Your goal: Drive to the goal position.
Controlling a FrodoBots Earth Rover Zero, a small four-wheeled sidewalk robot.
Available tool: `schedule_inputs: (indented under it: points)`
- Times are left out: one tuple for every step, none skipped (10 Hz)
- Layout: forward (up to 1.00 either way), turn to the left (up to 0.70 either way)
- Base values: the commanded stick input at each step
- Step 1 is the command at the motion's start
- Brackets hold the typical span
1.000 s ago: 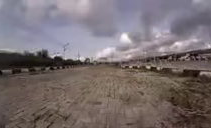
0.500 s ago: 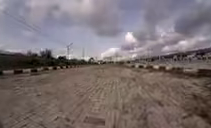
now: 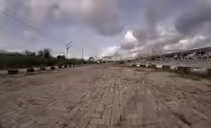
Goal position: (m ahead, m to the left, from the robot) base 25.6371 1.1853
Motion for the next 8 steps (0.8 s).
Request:
schedule_inputs:
  points:
    - [1.0, 0.0]
    - [1.0, 0.0]
    - [1.0, 0.0]
    - [1.0, 0.0]
    - [1.0, 0.0]
    - [1.0, 0.0]
    - [1.0, 0.0]
    - [1.0, 0.0]
